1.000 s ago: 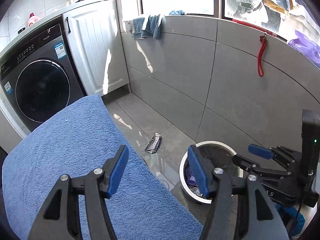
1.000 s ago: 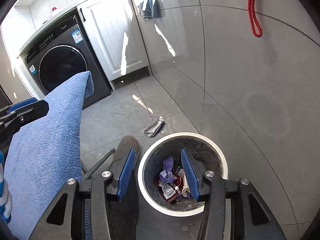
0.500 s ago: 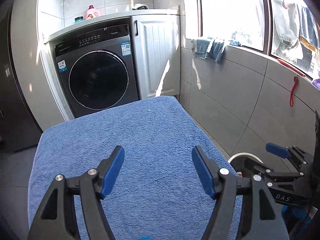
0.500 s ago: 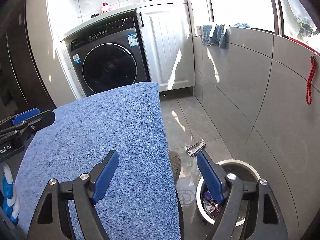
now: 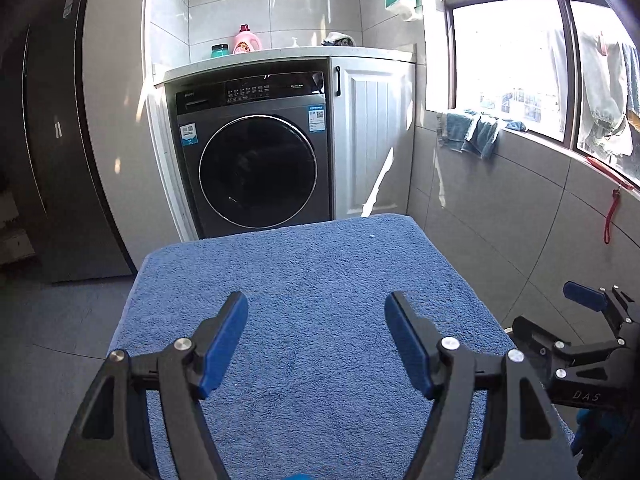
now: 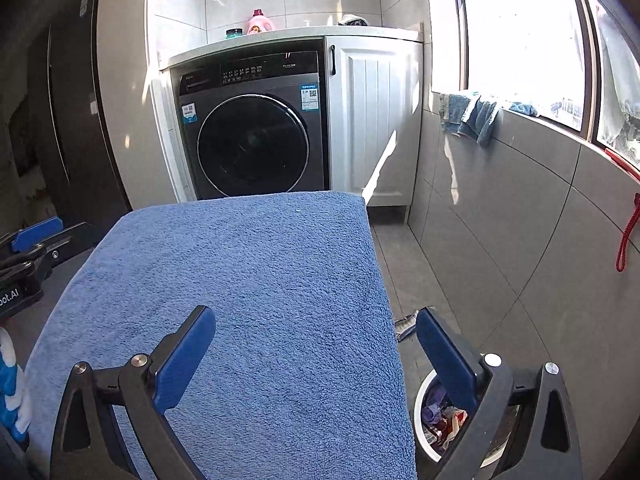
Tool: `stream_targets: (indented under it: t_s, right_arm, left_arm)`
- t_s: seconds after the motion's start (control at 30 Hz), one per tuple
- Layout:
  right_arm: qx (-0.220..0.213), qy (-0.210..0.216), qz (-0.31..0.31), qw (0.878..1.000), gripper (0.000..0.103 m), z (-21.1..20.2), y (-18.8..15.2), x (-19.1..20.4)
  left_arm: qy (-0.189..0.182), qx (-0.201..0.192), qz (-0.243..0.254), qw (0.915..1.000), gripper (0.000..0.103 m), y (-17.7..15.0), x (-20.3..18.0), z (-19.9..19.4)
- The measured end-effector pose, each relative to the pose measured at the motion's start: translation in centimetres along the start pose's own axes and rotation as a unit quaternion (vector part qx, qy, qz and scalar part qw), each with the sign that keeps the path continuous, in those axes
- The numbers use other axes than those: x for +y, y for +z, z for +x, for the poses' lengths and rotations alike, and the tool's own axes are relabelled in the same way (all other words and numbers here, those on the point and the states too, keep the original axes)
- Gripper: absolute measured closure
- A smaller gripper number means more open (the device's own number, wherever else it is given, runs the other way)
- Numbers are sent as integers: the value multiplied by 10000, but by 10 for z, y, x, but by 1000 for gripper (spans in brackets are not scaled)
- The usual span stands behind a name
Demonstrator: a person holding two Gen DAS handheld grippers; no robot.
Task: Collect trash
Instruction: 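Move both open tools back over the empty towel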
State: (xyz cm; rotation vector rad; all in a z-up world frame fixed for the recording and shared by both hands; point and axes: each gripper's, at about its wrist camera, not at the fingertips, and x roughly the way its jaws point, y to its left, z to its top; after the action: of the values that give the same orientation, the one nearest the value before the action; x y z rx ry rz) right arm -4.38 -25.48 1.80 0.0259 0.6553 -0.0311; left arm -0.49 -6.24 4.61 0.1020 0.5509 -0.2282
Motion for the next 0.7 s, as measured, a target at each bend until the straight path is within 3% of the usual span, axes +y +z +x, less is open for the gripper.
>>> stream_targets:
  t_s: [0.3, 0.7]
  right_arm:
    - [-242, -151, -209, 9994, 0, -13, 2, 17]
    - [-401, -229, -220, 9987, 0, -23, -2, 18]
  left_arm:
    - [350, -253, -137, 9990, 21, -7, 20, -21]
    - [467, -324, -178, 9982, 21, -11, 25, -33]
